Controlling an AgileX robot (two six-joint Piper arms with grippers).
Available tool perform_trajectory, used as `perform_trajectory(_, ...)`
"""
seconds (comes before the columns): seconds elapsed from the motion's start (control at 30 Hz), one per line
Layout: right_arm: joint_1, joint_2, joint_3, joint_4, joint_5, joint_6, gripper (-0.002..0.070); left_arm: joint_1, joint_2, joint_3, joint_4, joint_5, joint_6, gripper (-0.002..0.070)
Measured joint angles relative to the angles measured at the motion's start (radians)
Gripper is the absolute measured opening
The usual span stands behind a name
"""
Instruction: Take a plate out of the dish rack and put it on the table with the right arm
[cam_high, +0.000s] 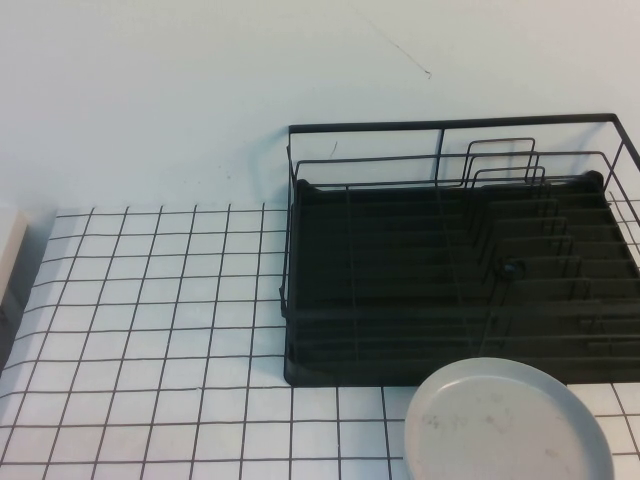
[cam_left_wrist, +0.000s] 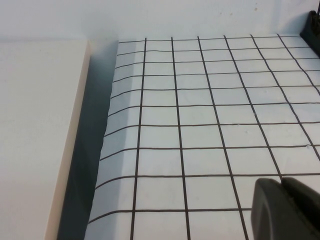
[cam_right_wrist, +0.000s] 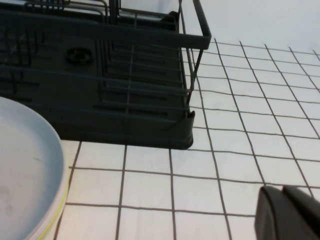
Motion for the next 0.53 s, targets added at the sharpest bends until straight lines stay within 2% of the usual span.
perform_trajectory(0.53,0.0,0.0,0.002,0.008,-0.007,0.01,-0.0002,0.0,0.0,0.0,0.0,0.0,0.0,-0.0003)
